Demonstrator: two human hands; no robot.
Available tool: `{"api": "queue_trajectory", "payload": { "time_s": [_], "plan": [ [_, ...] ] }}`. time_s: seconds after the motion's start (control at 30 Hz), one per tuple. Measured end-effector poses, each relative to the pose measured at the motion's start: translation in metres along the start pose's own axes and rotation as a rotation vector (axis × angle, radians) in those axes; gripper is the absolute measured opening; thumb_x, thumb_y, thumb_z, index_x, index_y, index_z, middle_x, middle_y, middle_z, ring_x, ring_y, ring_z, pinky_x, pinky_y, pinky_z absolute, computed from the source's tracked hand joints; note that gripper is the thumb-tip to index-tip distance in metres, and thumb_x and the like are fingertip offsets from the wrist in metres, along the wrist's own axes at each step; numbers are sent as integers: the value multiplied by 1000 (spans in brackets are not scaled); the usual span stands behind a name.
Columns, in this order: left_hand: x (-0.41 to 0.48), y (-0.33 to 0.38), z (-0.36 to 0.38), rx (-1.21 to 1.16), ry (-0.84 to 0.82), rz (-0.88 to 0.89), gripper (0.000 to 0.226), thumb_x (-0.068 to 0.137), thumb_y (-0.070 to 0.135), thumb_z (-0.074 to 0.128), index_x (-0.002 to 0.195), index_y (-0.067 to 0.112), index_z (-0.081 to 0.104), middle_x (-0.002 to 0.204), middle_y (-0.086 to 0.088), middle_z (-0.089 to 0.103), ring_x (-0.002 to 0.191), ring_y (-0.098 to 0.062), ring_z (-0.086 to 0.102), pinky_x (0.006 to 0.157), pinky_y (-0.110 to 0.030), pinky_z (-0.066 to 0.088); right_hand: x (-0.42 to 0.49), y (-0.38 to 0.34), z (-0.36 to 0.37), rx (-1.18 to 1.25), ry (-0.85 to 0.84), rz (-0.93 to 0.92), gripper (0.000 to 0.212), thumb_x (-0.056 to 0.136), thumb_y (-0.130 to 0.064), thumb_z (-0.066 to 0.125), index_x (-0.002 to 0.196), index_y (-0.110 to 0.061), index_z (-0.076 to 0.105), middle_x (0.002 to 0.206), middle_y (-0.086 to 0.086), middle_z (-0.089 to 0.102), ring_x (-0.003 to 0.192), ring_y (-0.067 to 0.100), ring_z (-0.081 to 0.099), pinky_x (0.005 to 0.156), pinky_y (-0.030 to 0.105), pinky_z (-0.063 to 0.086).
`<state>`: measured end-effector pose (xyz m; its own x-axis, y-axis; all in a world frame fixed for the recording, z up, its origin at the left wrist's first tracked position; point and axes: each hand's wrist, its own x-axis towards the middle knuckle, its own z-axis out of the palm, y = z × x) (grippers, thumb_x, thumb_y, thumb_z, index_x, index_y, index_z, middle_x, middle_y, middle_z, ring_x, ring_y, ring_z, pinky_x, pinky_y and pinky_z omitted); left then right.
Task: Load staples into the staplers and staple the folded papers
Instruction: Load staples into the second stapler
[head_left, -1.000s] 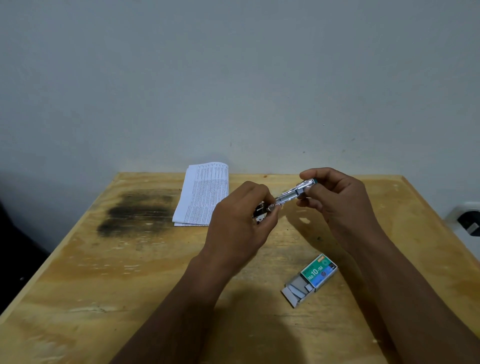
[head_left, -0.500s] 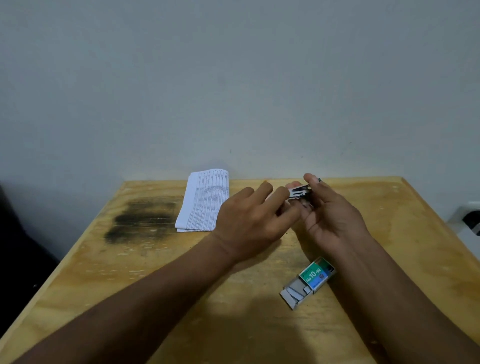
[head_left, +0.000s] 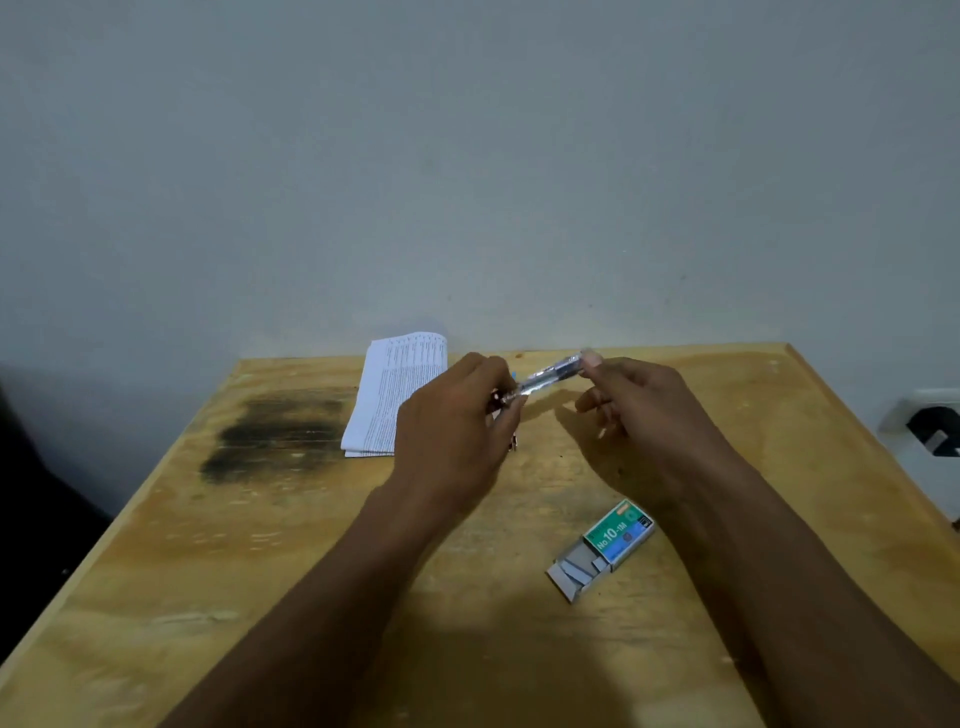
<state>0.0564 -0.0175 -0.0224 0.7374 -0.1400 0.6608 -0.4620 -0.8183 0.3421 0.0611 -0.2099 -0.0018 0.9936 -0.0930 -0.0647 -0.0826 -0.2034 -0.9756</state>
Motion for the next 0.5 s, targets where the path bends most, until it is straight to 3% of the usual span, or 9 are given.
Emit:
{"api": "queue_trajectory", "payload": {
  "time_s": [0.1,0.2,0.37,0.5],
  "plan": [
    [-14,-2,-1,-162,-107,-246,16,84,31,80,83,30,64,79,13,69,70,-6,62,63,-37,54,-2,4,6,-83,-16,-18,38,90,-56,57,110,-25,66,88,0,72,77,12,63,77,37,53],
    [-20,-7,-9,-266,-192,-358,17,81,35,83,80,31,67,74,14,69,69,-2,62,64,-34,55,-6,4,8,-124,-33,-27,41,91,-54,55,120,-25,59,97,1,71,86,10,66,81,35,53],
    [-22,-9,-18,-300,-257,-390,16,82,37,83,84,31,69,81,19,68,75,-4,61,65,-31,51,-18,3,10,-238,-63,-132,19,94,-44,55,101,-29,65,92,-5,70,87,10,64,73,30,50],
    [-25,-10,-19,-286,-358,-391,16,82,40,82,87,33,69,90,19,68,83,-3,62,70,-31,54,-32,-7,3,-490,-142,-306,9,91,-23,63,86,-28,68,84,-11,67,80,5,60,66,20,43]
  ]
}}
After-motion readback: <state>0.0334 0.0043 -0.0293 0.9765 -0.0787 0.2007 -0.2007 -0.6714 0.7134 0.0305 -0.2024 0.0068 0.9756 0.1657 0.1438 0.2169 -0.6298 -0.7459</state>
